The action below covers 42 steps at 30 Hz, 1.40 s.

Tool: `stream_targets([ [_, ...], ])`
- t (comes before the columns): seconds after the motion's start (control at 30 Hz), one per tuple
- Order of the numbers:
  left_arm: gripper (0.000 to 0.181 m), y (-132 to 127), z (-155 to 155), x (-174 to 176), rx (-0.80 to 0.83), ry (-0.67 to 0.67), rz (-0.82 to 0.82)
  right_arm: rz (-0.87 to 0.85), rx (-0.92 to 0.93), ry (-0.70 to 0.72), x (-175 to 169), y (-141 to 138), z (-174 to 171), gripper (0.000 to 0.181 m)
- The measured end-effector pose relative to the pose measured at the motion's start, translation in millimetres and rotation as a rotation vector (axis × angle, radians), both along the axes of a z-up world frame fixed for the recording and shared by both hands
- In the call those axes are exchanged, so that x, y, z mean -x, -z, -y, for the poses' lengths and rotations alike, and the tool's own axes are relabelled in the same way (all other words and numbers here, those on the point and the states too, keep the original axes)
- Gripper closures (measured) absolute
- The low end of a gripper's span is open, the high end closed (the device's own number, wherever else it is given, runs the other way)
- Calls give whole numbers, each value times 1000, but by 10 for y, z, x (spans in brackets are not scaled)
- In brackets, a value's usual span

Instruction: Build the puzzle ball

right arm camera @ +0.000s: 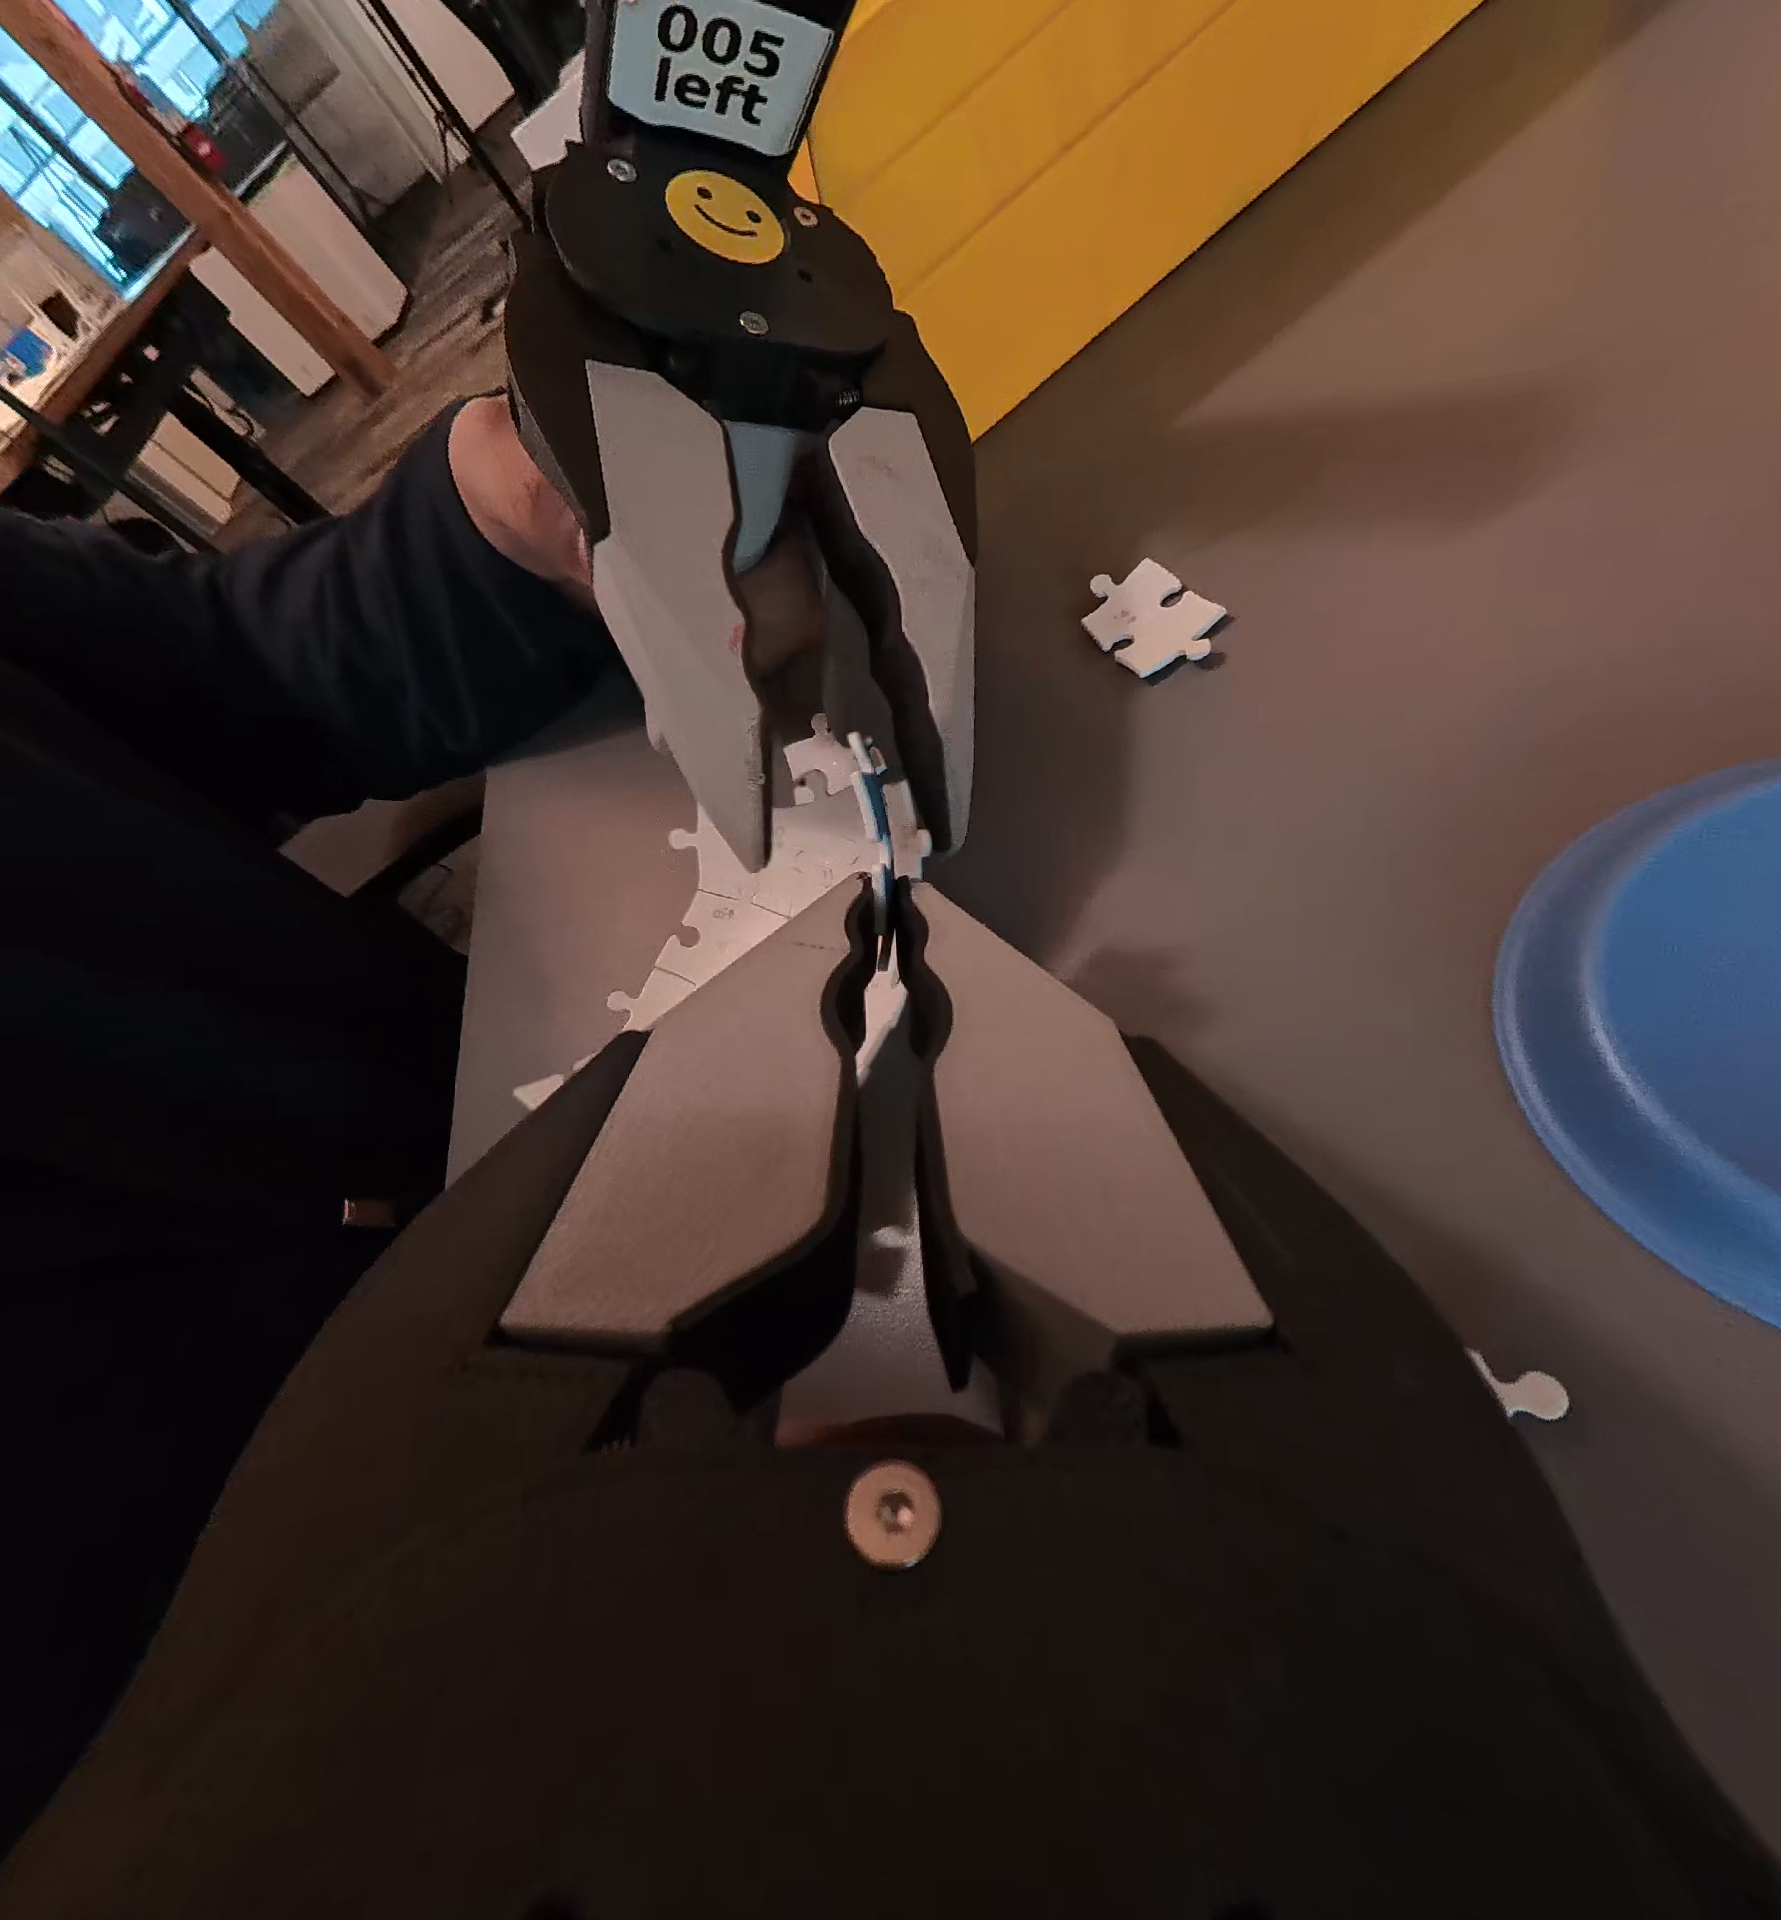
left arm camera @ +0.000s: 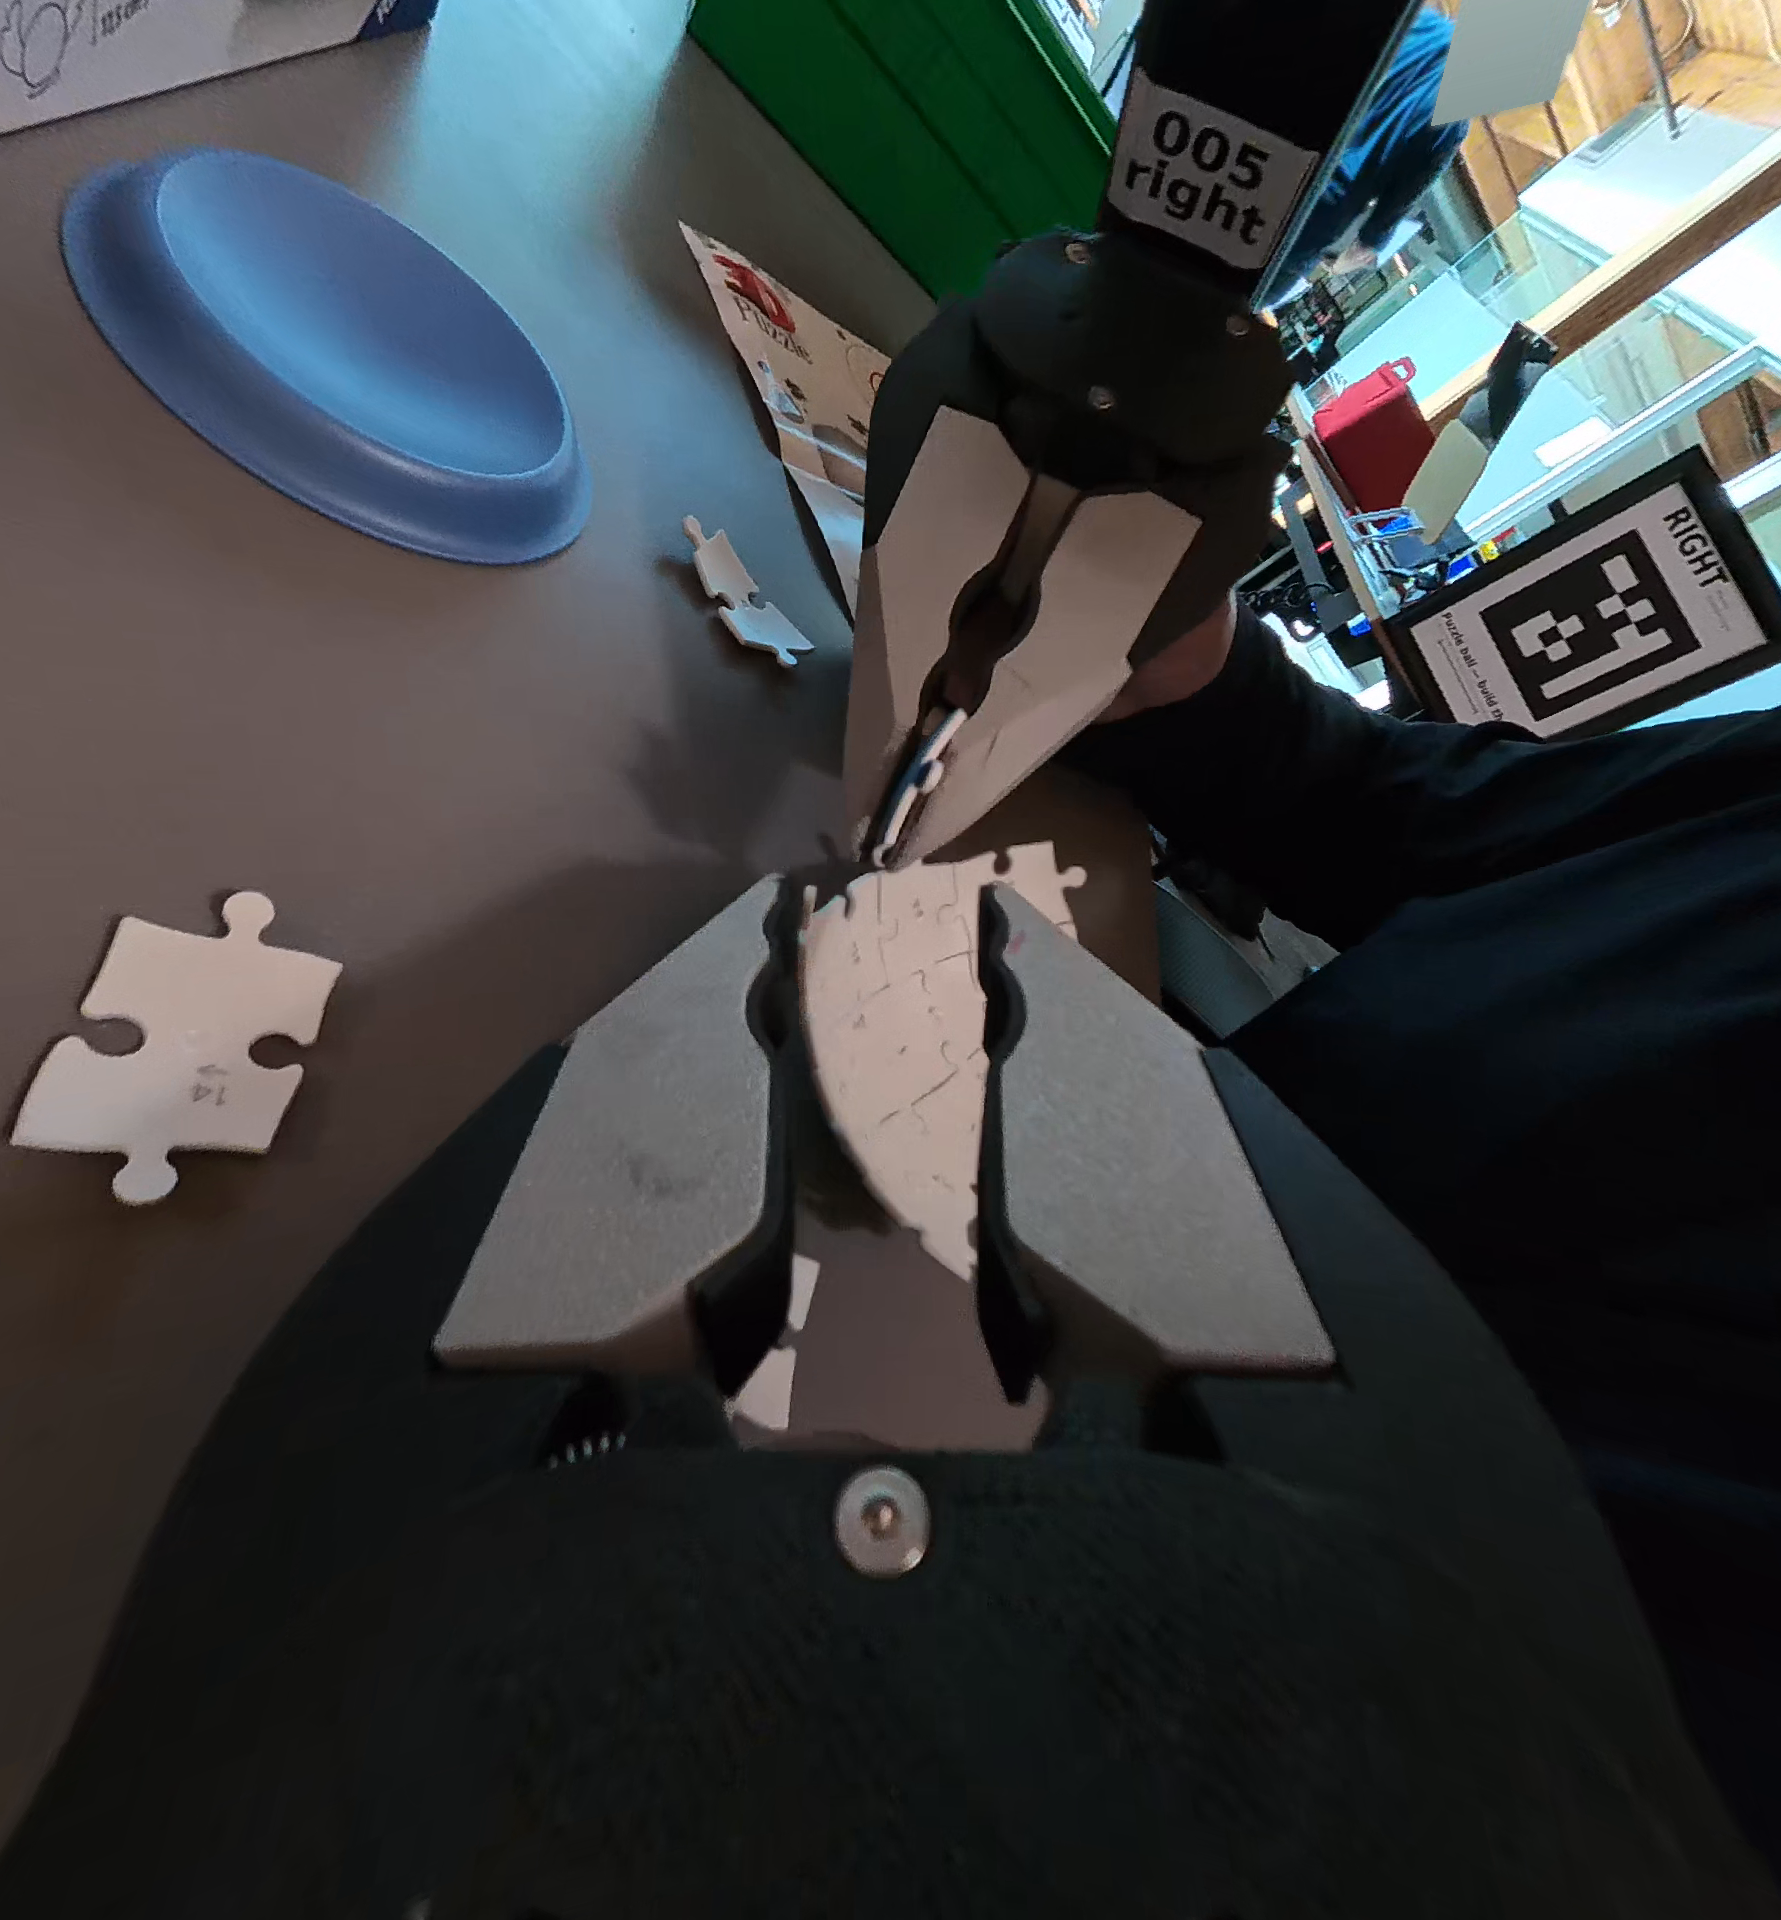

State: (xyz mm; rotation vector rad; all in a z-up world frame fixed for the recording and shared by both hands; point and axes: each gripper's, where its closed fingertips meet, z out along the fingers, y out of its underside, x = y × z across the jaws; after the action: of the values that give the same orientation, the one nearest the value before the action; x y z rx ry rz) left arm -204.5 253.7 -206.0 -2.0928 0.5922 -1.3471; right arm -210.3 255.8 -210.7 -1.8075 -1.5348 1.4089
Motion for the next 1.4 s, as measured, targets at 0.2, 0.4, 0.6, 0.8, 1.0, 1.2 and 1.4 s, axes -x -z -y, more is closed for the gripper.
stream_targets([
  [0.2,144,111,-4,154,43,-53,-88,3,4,-5,4,8,6,181],
  [0.4,161,261,44,135,75,-34,-161,3,10,-12,6,9,18,181],
  [0.6,180,248,114,36,35,23,-172,7,18,-23,3,17,43,181],
  [0.8,181,69,42,33,-139,-7,-157,-31,17,-43,-9,-100,59,181],
  [1.0,181,-179,-78,21,-335,-10,-132,-21,-151,-85,-71,-456,8,181],
  [1.2,181,-284,-167,-7,-399,-7,-189,93,-259,-136,-16,-655,-69,181],
  [1.4,181,-352,-122,-15,-389,8,-108,201,-322,-186,-23,-559,-50,181],
])
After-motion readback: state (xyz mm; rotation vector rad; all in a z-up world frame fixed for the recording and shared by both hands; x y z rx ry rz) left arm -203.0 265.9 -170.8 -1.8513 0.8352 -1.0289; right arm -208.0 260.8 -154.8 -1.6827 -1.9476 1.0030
